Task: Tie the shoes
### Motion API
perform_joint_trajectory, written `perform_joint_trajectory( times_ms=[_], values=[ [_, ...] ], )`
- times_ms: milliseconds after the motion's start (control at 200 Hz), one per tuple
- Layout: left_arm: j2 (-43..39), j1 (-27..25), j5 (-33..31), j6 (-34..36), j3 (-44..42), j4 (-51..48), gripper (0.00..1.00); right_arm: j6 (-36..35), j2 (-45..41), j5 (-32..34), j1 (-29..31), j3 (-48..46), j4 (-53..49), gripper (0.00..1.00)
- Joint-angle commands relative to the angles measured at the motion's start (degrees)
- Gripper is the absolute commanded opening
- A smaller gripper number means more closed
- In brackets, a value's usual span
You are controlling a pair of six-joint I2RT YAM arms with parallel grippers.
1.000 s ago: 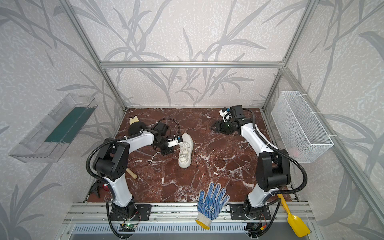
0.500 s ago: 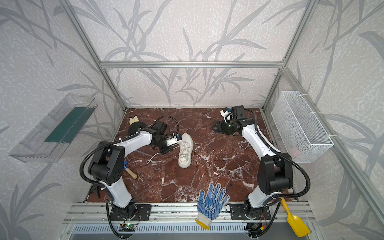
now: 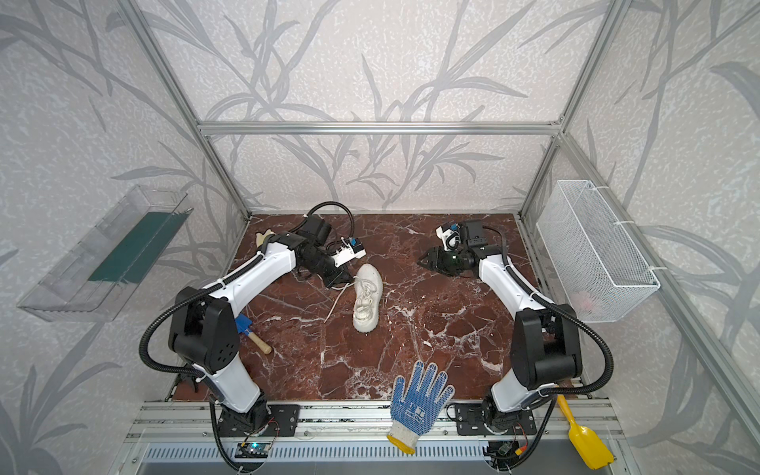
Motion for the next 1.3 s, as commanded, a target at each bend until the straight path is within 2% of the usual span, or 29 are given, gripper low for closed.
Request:
perform_joint_trajectory(
  times_ms=[0,115,215,480,820,1295],
  values=[
    [1.0,-0.9,4.2,-7.4,1.1,1.9,0.0,0.8,0.6,-1.6,1.4,-0.7,3.0,0.53],
    [1.5,-1.3,4.6,-12.7,0.8,7.9,0.0,2.4,1.8,-2.3,2.2,-1.3,4.9,0.53],
    [3.3,-1.6,4.3,-14.8,2.1,8.5,0.0,3.3,2.4,-2.9,2.5,-1.6,6.0,0.52],
    [9.2,-2.6,3.0,-14.8,6.9,8.0,0.0,4.5,3.7,-3.3,3.1,-3.4,7.9,0.52],
    [17.1,-3.3,0.9,-14.3,15.5,2.8,0.0,5.4,4.6,-3.4,3.4,-4.4,8.8,0.51],
    [23.1,-4.0,-2.2,-17.3,19.1,1.0,0.0,6.7,8.0,-3.8,4.9,-4.6,10.1,0.51]
  ],
)
